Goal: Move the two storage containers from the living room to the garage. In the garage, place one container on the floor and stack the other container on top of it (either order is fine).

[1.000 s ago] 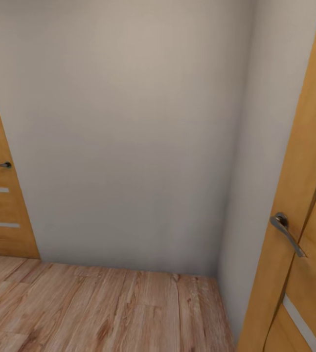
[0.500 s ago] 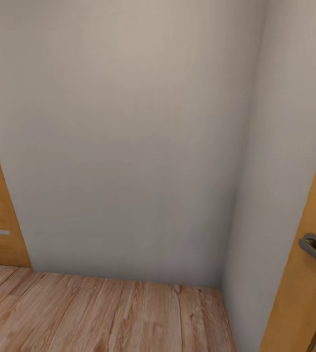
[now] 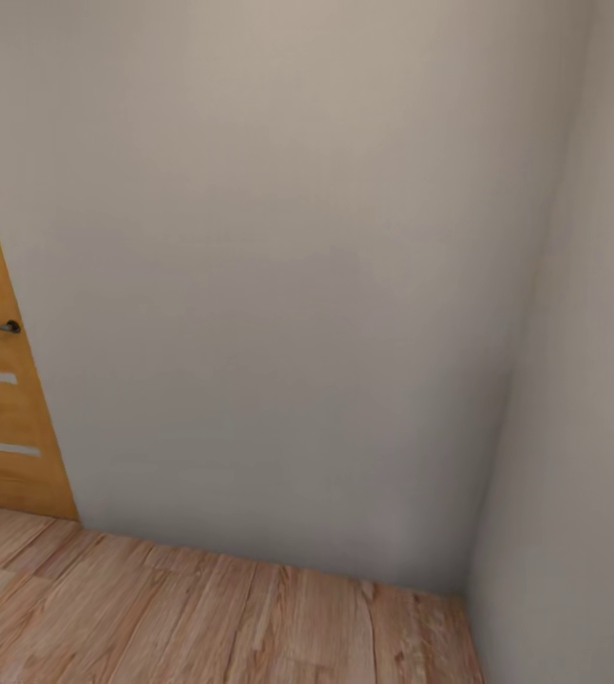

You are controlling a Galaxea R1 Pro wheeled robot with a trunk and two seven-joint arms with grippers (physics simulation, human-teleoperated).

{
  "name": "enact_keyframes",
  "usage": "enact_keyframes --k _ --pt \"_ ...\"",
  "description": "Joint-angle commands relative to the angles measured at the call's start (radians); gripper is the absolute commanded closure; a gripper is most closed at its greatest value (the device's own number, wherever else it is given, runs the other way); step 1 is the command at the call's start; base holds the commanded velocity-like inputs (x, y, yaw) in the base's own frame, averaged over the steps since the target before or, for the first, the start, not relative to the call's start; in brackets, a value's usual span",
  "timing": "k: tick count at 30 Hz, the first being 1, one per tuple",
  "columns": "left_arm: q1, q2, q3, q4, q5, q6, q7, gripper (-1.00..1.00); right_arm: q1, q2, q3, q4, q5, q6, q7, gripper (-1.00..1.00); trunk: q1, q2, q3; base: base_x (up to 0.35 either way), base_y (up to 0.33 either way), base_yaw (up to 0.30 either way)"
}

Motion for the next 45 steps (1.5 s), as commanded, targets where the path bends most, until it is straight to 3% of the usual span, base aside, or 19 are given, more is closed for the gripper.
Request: enact_keyframes --k 1,20,45 --pt "0.0 0.0 0.0 -0.001 0.007 -0.002 0.001 -1.0 -0.002 0.0 0.001 0.003 0.003 -0.006 0.001 -1.0 0.0 -0.001 -0.001 0.236 0.0 0.273" --pt "0.0 -0.001 0.001 -0.001 0.008 -0.002 0.002 -1.0 -0.001 0.0 0.002 0.003 0.003 -0.006 0.001 -1.0 0.0 -0.001 -0.001 0.057 0.0 0.275" --pt "0.0 0.0 0.003 -0.001 0.01 -0.003 0.002 -1.0 -0.002 0.0 0.003 0.003 0.004 -0.006 0.001 -1.0 0.0 -0.001 -0.001 0.306 0.0 0.276"
